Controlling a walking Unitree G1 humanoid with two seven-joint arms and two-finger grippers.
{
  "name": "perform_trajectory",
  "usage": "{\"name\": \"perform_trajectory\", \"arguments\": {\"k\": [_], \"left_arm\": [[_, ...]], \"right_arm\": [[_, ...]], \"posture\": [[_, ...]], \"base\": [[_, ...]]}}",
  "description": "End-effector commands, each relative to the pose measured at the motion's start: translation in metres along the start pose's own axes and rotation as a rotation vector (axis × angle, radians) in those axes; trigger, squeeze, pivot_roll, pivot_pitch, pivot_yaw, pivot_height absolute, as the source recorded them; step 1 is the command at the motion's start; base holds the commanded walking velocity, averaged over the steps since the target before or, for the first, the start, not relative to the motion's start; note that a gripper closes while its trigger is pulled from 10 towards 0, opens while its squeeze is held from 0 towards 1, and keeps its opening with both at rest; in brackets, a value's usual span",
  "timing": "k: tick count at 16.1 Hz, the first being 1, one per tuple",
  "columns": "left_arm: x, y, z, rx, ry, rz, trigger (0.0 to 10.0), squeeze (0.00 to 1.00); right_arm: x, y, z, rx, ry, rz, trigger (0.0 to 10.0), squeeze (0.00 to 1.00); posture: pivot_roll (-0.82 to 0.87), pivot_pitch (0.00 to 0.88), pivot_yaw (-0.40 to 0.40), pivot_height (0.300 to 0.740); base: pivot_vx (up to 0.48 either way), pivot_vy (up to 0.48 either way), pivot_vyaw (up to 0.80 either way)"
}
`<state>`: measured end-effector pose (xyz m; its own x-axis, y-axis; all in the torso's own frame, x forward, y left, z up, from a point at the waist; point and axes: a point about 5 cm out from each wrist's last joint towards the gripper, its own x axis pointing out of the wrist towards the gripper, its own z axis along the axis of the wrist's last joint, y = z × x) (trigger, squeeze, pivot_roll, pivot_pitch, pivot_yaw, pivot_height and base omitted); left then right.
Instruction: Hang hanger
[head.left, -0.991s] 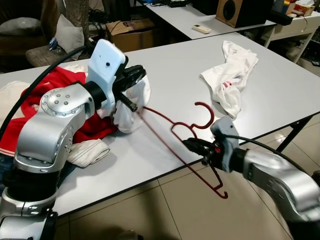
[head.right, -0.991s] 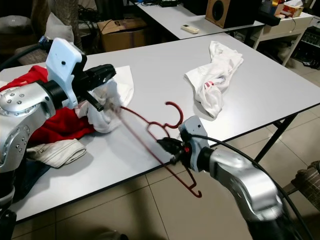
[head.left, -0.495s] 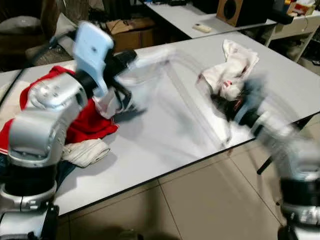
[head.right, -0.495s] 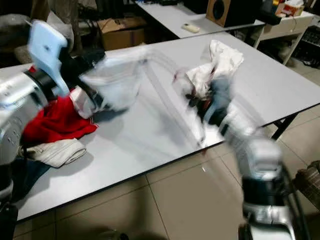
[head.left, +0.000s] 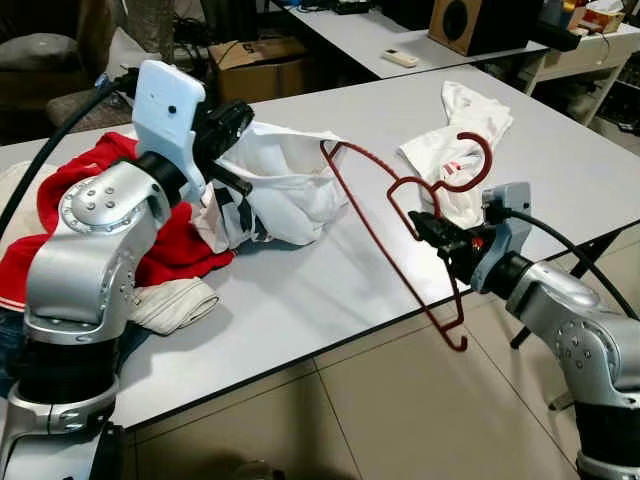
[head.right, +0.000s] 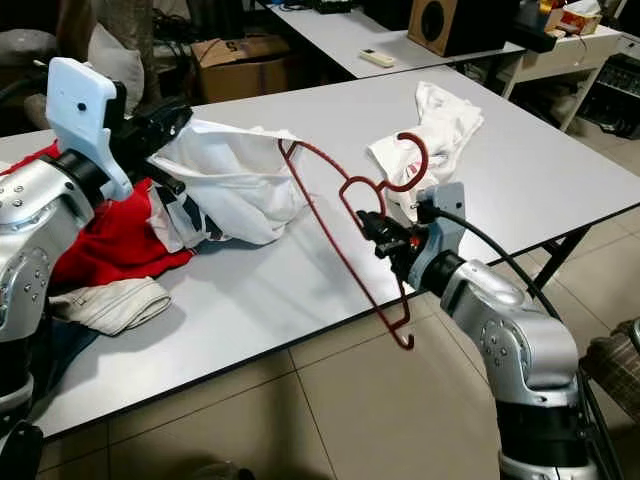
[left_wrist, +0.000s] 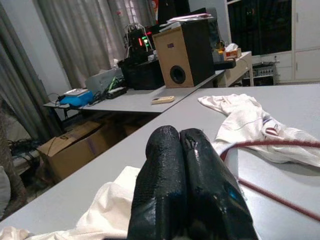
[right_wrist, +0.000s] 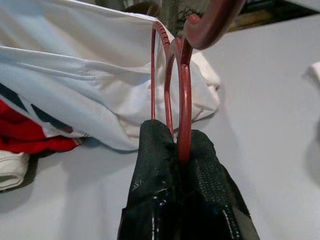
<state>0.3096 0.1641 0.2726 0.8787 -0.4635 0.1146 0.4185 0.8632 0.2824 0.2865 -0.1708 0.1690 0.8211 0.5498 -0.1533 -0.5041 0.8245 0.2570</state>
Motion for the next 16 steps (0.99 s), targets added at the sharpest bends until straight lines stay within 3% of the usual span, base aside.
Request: {"name": "perform_trajectory", "arguments": {"k": [1, 4, 6, 7, 11, 13, 14, 16], "left_arm": [[0.001, -0.005, -0.002, -0.002, 0.0, -0.022, 0.0, 0.0], [0.003, -0.023, 0.004, -0.027, -0.085, -0.102, 0.0, 0.0], [0.003, -0.03, 0.006, 0.005, -0.107, -0.14, 0.0, 0.0], [0.001, -0.038, 0.002, 0.132, -0.096, -0.185, 0.0, 0.0], [-0.007, -0.051, 0.004, 0.234, -0.173, -0.265, 0.0, 0.0], [-0.017, -0.056, -0.009, 0.251, -0.121, -0.316, 0.0, 0.0], [-0.021, -0.051, -0.02, 0.279, -0.063, -0.283, 0.0, 0.0], [-0.035, -0.037, -0.044, 0.252, 0.045, -0.189, 0.0, 0.0]], "right_arm": [[-0.002, 0.003, -0.001, 0.039, 0.002, 0.021, 10.0, 0.0], [-0.004, 0.009, -0.022, 0.171, 0.078, 0.104, 10.0, 0.0], [-0.007, 0.013, -0.025, 0.23, 0.092, 0.145, 10.0, 0.0], [-0.011, 0.018, -0.026, 0.293, 0.099, 0.192, 10.0, 0.0], [-0.011, 0.014, -0.044, 0.419, 0.186, 0.144, 10.0, 0.0], [-0.005, -0.001, -0.042, 0.475, 0.134, 0.029, 10.0, 0.0], [-0.003, -0.011, -0.03, 0.494, 0.047, -0.019, 10.0, 0.0], [-0.001, -0.021, -0.006, 0.477, -0.064, -0.041, 10.0, 0.0]], "posture": [[-0.05, 0.0, 0.026, 0.74], [-0.06, 0.0, 0.034, 0.74], [-0.05, 0.0, 0.025, 0.74], [-0.05, 0.0, 0.019, 0.74], [-0.05, 0.0, 0.018, 0.74], [-0.04, 0.0, 0.002, 0.74], [-0.04, 0.0, 0.002, 0.74], [-0.04, 0.0, -0.006, 0.74]], "base": [[0.0, 0.0, 0.0], [0.0, 0.0, 0.0], [0.0, 0.0, 0.0], [0.0, 0.0, 0.0], [0.0, 0.0, 0.0], [0.0, 0.0, 0.0], [0.0, 0.0, 0.0], [0.0, 0.0, 0.0]]}}
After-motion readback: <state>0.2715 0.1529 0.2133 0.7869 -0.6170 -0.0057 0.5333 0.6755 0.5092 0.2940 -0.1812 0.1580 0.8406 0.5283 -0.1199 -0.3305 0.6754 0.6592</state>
